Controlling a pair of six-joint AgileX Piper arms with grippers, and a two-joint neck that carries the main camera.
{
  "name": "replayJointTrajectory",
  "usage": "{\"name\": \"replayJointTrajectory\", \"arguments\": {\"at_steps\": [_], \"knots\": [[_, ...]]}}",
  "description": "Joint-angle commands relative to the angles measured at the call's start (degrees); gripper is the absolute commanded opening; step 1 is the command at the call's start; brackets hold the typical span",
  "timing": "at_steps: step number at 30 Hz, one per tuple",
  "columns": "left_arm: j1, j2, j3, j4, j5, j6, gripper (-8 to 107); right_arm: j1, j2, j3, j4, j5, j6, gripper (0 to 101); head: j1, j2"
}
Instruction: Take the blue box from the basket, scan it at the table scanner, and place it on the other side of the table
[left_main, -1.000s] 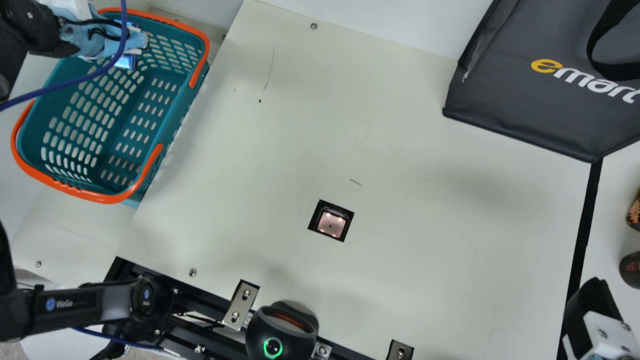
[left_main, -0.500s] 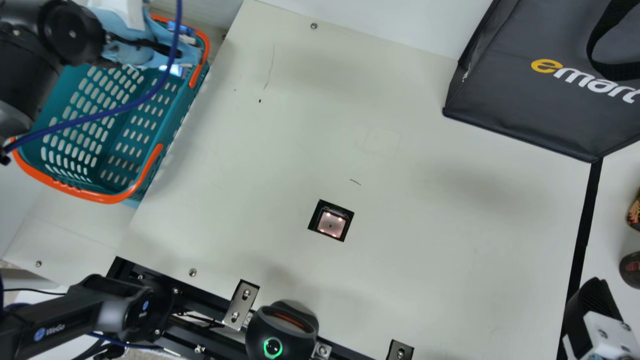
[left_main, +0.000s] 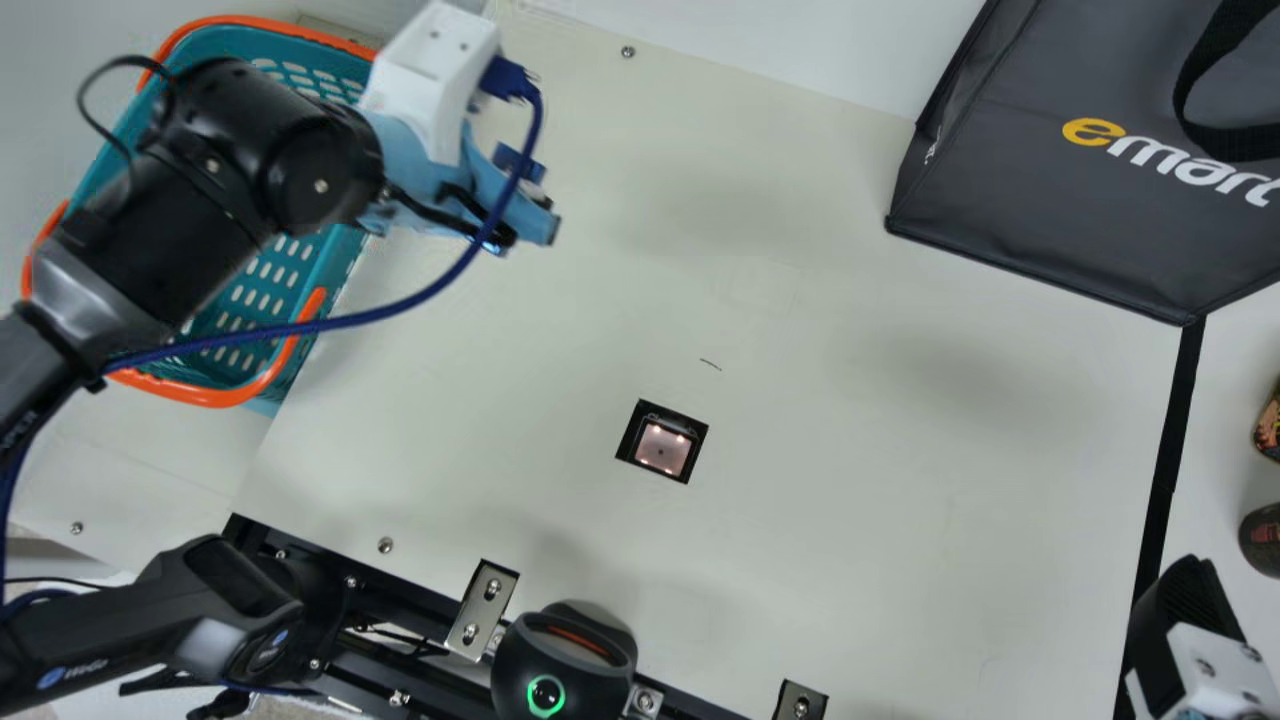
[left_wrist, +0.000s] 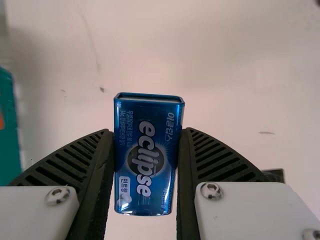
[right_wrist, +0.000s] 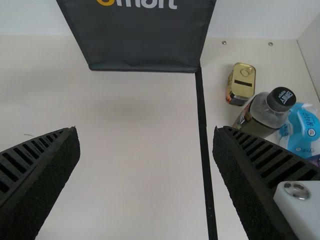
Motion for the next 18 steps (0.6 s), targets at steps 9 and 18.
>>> {"name": "replayJointTrajectory", "arguments": {"at_steps": [9, 18], "knots": [[-11.6, 2.1, 2.0, 0.7, 0.8, -12.3, -8, 0.0, 0.0, 0.0, 0.0, 0.0, 0.0, 95, -1.6, 0.1], [-18.3, 5.2, 3.3, 1.5, 0.1, -22.2, -8, 0.0, 0.0, 0.0, 0.0, 0.0, 0.0, 95, -1.6, 0.1]]}}
